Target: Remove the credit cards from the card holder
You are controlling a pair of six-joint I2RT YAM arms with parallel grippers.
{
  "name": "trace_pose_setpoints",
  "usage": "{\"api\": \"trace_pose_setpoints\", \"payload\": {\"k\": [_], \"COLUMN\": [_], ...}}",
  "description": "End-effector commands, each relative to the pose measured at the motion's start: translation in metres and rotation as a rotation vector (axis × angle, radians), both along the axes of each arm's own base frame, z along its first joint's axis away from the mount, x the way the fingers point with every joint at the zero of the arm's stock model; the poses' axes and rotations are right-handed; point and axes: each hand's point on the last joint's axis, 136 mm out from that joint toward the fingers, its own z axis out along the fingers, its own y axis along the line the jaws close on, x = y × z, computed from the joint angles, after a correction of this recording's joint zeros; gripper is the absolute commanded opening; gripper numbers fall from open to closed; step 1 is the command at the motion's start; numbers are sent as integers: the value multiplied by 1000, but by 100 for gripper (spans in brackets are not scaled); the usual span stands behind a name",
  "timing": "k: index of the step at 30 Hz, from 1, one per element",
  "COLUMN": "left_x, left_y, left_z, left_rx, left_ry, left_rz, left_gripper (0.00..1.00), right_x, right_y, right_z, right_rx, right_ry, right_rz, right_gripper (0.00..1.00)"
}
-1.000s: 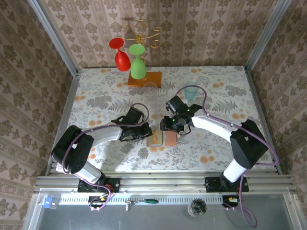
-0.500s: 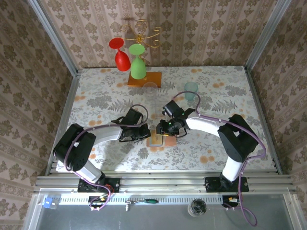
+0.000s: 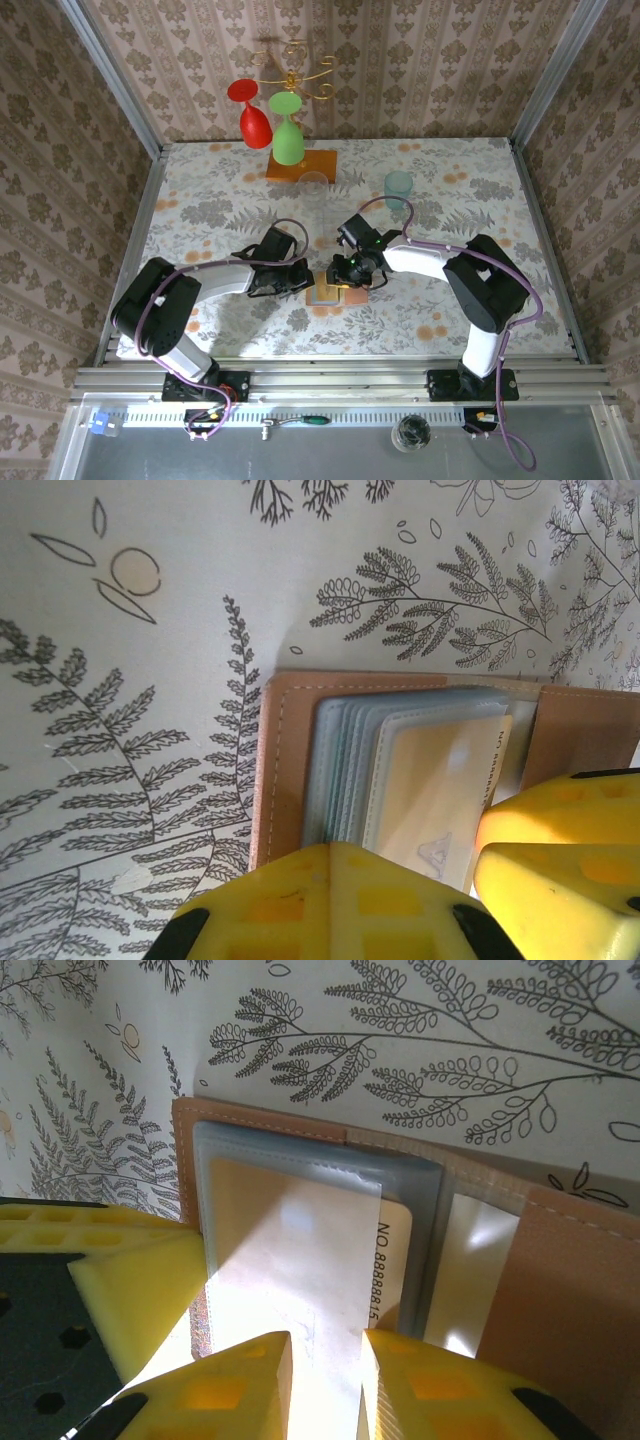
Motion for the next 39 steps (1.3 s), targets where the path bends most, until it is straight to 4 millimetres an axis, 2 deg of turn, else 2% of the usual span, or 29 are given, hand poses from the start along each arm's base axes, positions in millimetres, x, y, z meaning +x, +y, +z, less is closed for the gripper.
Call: {"api": "trace_pose_setpoints", "payload": {"k": [1, 7, 16, 24, 31, 39], "left_x": [-8, -7, 0, 1, -4, -9], "left_y": [10, 11, 7, -9, -17, -8], "left_z": [-13, -10, 9, 23, 12, -5], "left_rx": [38, 35, 21, -21, -36, 14], "left_ry": [33, 28, -8, -29, -1, 30], "left_rz": [-3, 1, -2, -31, -48, -50], "left_gripper": [5, 5, 5, 5, 5, 4], "right_x": [-7, -4, -5, -5, -6, -8], "right_y": [-8, -13, -13, -11, -7, -3], "right_z": [-8, 1, 15, 16, 12, 4], "right_rx": [-49, -65, -48, -37, -20, -9], "right_ry": [15, -17, -34, -35, -17, 4], "right_rz": [-8, -13, -11, -4, 3, 10], "right_gripper": [25, 25, 26, 26, 26, 26]}}
